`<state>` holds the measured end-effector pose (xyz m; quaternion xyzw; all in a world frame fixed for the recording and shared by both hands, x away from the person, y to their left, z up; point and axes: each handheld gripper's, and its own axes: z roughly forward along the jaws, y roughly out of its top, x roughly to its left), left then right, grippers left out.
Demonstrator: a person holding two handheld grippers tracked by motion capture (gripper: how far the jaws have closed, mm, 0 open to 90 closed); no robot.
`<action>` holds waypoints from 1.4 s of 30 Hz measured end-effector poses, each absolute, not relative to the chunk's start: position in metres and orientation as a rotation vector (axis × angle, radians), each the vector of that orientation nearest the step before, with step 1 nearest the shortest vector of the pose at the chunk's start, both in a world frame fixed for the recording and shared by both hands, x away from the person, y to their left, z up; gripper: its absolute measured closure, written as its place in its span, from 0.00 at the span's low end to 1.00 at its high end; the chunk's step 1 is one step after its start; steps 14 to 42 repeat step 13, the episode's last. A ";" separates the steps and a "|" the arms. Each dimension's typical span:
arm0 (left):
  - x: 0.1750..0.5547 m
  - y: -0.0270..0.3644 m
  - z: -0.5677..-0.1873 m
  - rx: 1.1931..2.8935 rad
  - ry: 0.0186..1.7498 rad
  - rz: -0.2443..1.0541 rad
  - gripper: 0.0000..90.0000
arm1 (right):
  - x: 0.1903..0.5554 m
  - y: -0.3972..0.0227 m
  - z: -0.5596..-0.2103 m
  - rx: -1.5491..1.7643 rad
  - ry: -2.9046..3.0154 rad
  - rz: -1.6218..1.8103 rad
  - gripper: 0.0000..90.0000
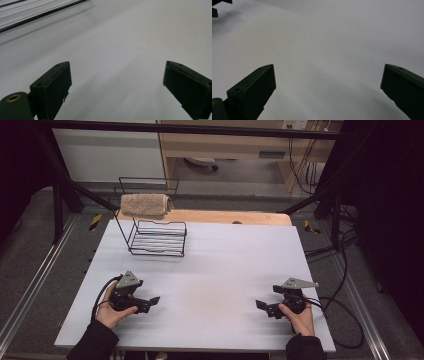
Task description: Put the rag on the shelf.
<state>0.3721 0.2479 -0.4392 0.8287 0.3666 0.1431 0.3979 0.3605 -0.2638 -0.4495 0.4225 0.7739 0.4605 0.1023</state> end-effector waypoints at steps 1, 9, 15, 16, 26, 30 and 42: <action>0.372 0.248 -0.440 2.097 0.930 0.361 0.08 | 0.360 -0.265 -0.451 1.251 2.286 1.352 0.01; 0.368 0.249 -0.443 2.100 0.917 0.362 0.08 | 0.355 -0.268 -0.453 1.266 2.274 1.352 0.01; 0.367 0.250 -0.442 2.093 0.915 0.363 0.07 | 0.355 -0.268 -0.455 1.267 2.285 1.322 0.01; 0.367 0.250 -0.442 2.093 0.915 0.363 0.07 | 0.355 -0.268 -0.455 1.267 2.285 1.322 0.01; 0.367 0.250 -0.442 2.093 0.915 0.363 0.07 | 0.355 -0.268 -0.455 1.267 2.285 1.322 0.01; 0.367 0.250 -0.442 2.093 0.915 0.363 0.07 | 0.355 -0.268 -0.455 1.267 2.285 1.322 0.01; 0.367 0.250 -0.442 2.093 0.915 0.363 0.07 | 0.355 -0.268 -0.455 1.267 2.285 1.322 0.01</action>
